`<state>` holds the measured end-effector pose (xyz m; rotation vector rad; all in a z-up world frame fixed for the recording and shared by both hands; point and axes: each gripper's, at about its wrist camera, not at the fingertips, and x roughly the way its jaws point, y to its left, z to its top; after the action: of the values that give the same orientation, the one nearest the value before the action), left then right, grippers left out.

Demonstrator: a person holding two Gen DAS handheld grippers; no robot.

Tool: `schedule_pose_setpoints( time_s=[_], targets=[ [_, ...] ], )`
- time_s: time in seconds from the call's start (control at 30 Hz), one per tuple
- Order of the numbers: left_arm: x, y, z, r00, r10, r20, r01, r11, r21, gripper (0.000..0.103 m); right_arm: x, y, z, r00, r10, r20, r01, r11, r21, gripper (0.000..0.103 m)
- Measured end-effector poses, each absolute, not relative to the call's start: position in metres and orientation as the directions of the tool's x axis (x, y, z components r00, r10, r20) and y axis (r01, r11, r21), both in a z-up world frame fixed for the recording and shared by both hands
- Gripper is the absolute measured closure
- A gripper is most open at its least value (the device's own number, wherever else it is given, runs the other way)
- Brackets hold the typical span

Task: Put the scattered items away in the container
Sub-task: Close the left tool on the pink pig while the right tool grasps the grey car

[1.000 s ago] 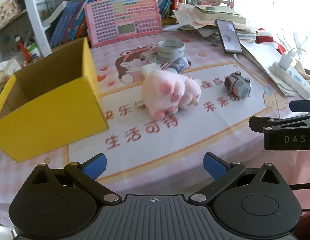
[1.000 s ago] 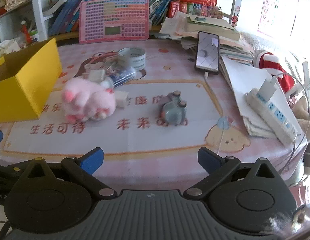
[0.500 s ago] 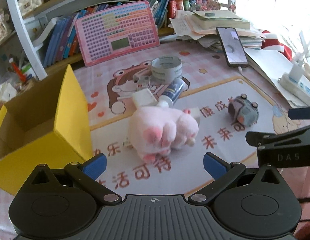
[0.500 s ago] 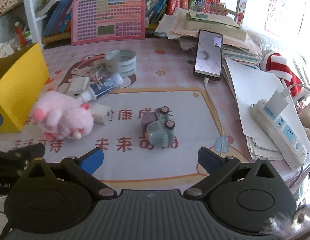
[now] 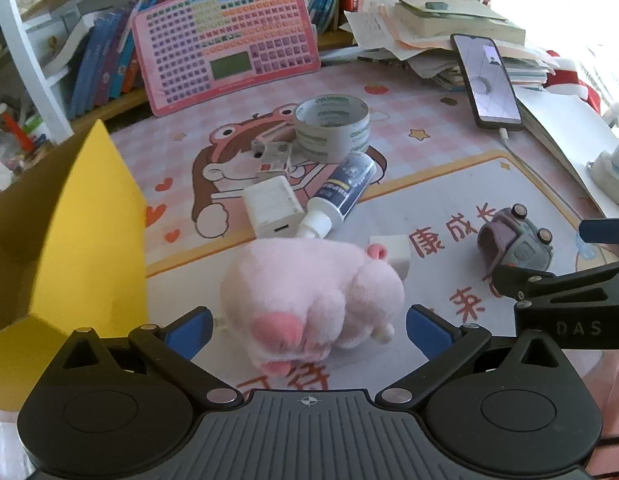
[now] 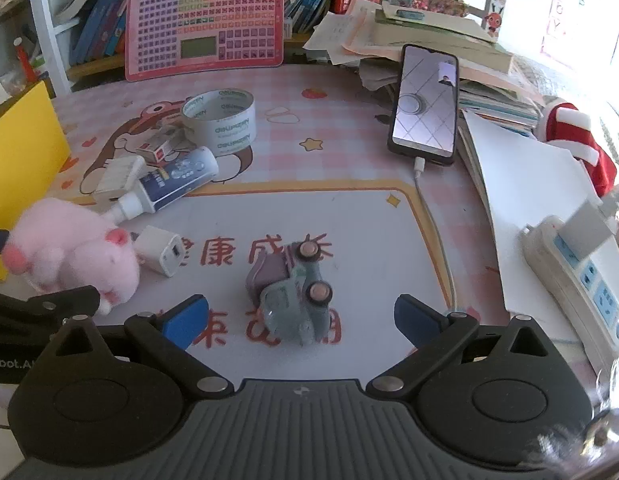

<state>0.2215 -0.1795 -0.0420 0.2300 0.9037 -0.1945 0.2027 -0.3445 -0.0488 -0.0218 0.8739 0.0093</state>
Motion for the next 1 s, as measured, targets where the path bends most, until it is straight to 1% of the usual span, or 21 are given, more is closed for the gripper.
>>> schedule_pose_setpoints(
  time_s=[0.03,0.17,0.33,0.43,0.57,0.7,0.87,1.0],
  targets=[
    [0.225,-0.181,-0.044,0.601,-0.068,-0.796,0.264,0.957,0.117,0.000,0.206,-0.345,-0.051,0.639,0.005,-0.769,-0.025,1.000,-0.015,0.003],
    [0.234,-0.186,-0.050,0.589,-0.042,-0.807,0.257,0.957,0.138,0.000,0.217,-0.348,-0.060,0.624,0.023,-0.781,-0.053,0.999,-0.013,0.013],
    [0.241,-0.188,-0.055,0.582,-0.021,-0.813,0.241,0.959,0.148,0.000,0.224,-0.353,-0.071,0.603,0.041,-0.797,-0.065,0.998,0.002,0.020],
    [0.245,-0.190,-0.057,0.586,-0.007,-0.810,0.233,0.959,0.160,0.000,0.228,-0.358,-0.074,0.597,0.057,-0.800,-0.062,0.998,0.025,0.029],
    [0.249,-0.193,-0.060,0.587,0.009,-0.809,0.224,0.959,0.173,0.000,0.233,-0.359,-0.075,0.608,0.067,-0.791,-0.071,0.997,0.030,0.033],
    [0.255,-0.196,-0.065,0.592,0.039,-0.805,0.201,0.960,0.194,0.000,0.234,-0.357,-0.077,0.626,0.072,-0.776,-0.101,0.995,0.011,0.035],
    [0.261,-0.199,-0.069,0.594,0.075,-0.801,0.181,0.958,0.224,0.000,0.233,-0.354,-0.075,0.637,0.101,-0.764,-0.167,0.986,-0.008,0.048],
    [0.267,-0.198,-0.076,0.578,0.083,-0.812,0.164,0.963,0.216,0.000,0.231,-0.351,-0.075,0.652,0.108,-0.750,-0.205,0.978,-0.036,0.050]
  ],
)
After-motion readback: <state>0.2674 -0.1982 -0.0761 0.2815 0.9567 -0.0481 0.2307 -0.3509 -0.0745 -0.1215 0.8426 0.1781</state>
